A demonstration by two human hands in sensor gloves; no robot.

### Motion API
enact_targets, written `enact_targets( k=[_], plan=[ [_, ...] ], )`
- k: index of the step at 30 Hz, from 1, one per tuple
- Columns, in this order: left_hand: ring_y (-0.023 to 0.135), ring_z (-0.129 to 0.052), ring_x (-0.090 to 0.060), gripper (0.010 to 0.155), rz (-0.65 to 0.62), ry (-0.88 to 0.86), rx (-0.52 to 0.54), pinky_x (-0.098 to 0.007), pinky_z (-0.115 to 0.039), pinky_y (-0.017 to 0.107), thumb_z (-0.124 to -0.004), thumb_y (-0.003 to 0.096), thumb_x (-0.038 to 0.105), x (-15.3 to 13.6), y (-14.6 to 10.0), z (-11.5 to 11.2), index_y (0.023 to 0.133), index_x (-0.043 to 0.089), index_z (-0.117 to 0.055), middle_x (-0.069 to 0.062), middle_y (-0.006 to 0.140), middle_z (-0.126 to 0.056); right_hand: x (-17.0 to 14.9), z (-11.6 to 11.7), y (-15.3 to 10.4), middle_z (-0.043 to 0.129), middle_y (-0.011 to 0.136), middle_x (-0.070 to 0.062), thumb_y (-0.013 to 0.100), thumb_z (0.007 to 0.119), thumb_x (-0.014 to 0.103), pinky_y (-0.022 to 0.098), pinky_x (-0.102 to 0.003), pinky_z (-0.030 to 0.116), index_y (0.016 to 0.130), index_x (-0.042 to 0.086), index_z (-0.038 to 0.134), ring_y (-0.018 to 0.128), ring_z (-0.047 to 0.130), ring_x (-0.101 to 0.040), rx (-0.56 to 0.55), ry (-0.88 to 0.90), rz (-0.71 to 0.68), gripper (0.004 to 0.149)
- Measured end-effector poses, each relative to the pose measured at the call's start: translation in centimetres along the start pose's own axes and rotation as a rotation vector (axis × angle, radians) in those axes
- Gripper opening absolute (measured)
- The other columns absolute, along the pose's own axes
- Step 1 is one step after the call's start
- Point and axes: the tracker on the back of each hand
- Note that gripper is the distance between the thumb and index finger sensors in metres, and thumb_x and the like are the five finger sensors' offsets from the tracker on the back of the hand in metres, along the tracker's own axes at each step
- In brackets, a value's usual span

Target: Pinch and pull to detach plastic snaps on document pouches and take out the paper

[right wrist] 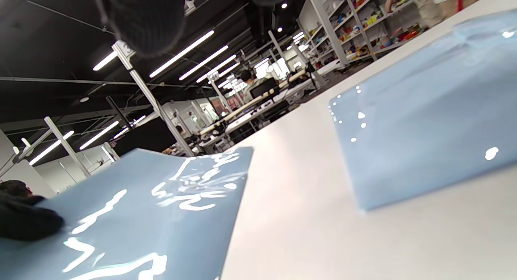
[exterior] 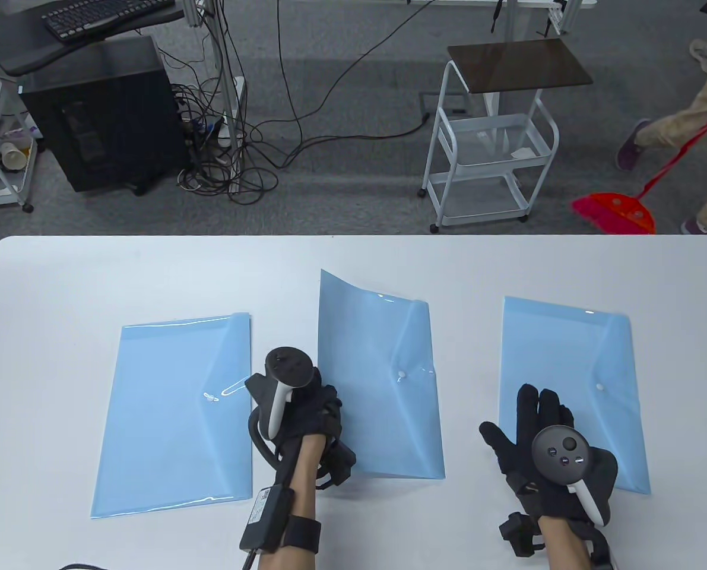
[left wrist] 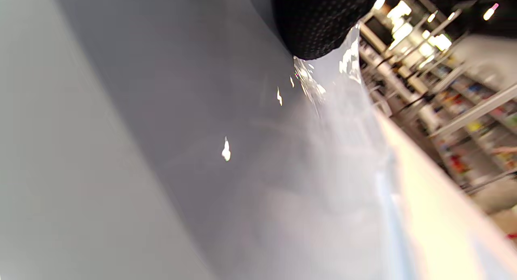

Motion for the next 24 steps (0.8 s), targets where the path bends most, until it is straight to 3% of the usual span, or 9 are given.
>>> enact_targets(
  k=[6, 10, 17, 24],
  plan=[
    [0.045, -0.109, -0.017, 0.045, -0.11, -0.103, -0.021, -0.032, -0.095, 0.033, -0.075, 0.0554, 0.03, -1.1, -3.5, 3.1, 0.097, 0.018, -0.064, -0.002, 0.078, -0.096, 0.0, 0.1, 0.0, 0.031, 0.119, -0.039, 0.052, 0.068, 0.063, 0.057, -0.086, 0.039, 0.114, 0.007, 0.033, 0.098, 0.035, -0.071, 0.002, -0.007, 0.005, 0.091],
    [0.046, -0.109, -0.017, 0.045, -0.146, -0.147, -0.053, -0.032, -0.095, 0.034, -0.073, 0.0561, 0.029, -2.7, -5.6, 3.6, 0.099, 0.017, -0.062, -0.002, 0.08, -0.095, 0.0, 0.0, 0.0, 0.031, 0.119, -0.038, 0.052, 0.068, 0.063, 0.057, -0.086, 0.039, 0.114, 0.007, 0.034, 0.098, 0.035, -0.071, -0.001, -0.023, 0.009, 0.091],
    [0.049, -0.109, -0.018, 0.047, -0.138, -0.195, -0.154, -0.032, -0.095, 0.035, -0.07, 0.0568, 0.027, -6.2, -7.9, 2.6, 0.101, 0.016, -0.057, -0.003, 0.083, -0.092, -0.1, 0.0, 0.0, 0.032, 0.119, -0.039, 0.052, 0.068, 0.062, 0.057, -0.086, 0.039, 0.114, 0.007, 0.034, 0.098, 0.035, -0.07, 0.0, -0.041, 0.026, 0.091],
    [0.051, -0.109, -0.019, 0.048, -0.049, -0.188, -0.215, -0.033, -0.095, 0.036, -0.07, 0.0571, 0.026, -8.9, -7.2, 0.2, 0.102, 0.015, -0.056, -0.004, 0.085, -0.091, 0.2, 0.6, 0.0, 0.032, 0.119, -0.039, 0.052, 0.069, 0.062, 0.057, -0.086, 0.039, 0.114, 0.007, 0.034, 0.097, 0.036, -0.071, 0.02, -0.078, 0.023, 0.09]
  ],
)
Point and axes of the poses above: the tracker on the back of each hand, its own x axis roughly to the thumb side, its own y axis roughly from the wrist to the fingertips, z = x × y
